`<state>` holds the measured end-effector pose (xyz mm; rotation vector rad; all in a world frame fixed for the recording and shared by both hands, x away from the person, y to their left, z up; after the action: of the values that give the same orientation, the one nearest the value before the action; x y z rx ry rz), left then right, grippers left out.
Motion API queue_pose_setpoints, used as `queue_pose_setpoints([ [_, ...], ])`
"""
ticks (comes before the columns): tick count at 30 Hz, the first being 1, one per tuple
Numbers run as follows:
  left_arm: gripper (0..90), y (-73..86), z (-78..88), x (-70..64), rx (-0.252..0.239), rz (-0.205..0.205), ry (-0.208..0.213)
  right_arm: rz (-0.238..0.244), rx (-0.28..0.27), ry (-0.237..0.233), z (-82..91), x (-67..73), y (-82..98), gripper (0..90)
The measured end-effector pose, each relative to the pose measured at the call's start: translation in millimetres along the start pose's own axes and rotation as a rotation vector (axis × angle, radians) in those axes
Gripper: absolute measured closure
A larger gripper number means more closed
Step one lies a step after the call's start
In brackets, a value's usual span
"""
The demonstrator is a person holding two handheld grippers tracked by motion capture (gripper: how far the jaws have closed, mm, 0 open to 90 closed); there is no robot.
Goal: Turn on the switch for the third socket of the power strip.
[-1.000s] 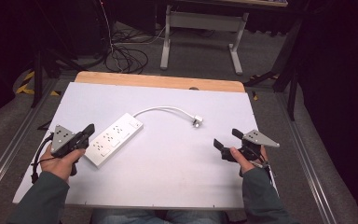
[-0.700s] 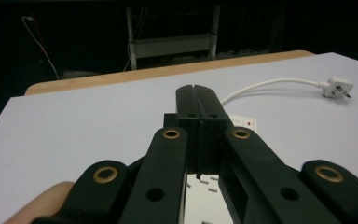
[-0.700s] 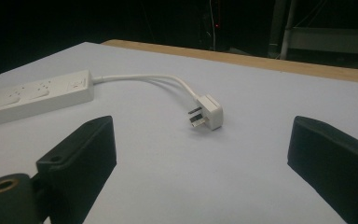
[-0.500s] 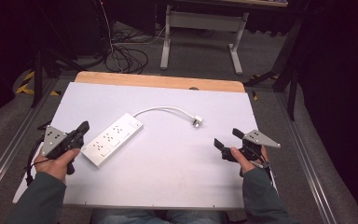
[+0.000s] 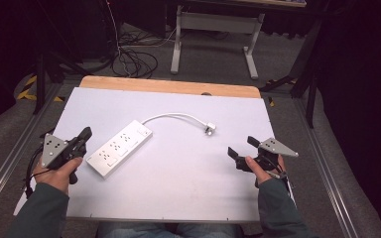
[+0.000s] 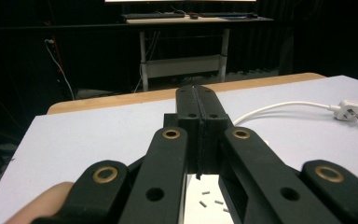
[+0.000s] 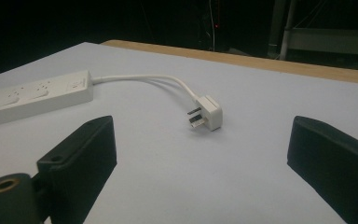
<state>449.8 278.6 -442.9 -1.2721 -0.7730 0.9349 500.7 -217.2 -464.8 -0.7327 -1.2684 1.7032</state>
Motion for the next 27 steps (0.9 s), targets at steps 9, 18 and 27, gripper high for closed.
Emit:
queue_pose_setpoints([
  [9,84.9,-1.1,1.5,2.7,-0.002,0.012,-0.020,0.000,0.000,0.000,0.0,0.2,0.0,8.5],
  [18,65.8,-4.3,2.8,5.8,-0.011,0.007,-0.046,0.002,0.000,0.000,-0.2,0.1,0.1,8.5],
  [27,52.4,-6.7,7.4,12.1,-0.020,0.023,-0.049,0.002,0.001,0.000,-0.2,0.3,0.3,8.5],
])
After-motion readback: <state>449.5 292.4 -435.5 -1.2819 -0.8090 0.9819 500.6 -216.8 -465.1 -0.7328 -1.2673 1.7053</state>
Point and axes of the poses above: each handheld gripper's, and its own axes: z roughly backward along the jaws, y roughly out of its underside, x roughly to its left, the point moved 5 cm from there along -z, roughly forward along the jaws, and after that the axes turned 9 degrees about y, right-handed, at the moved point
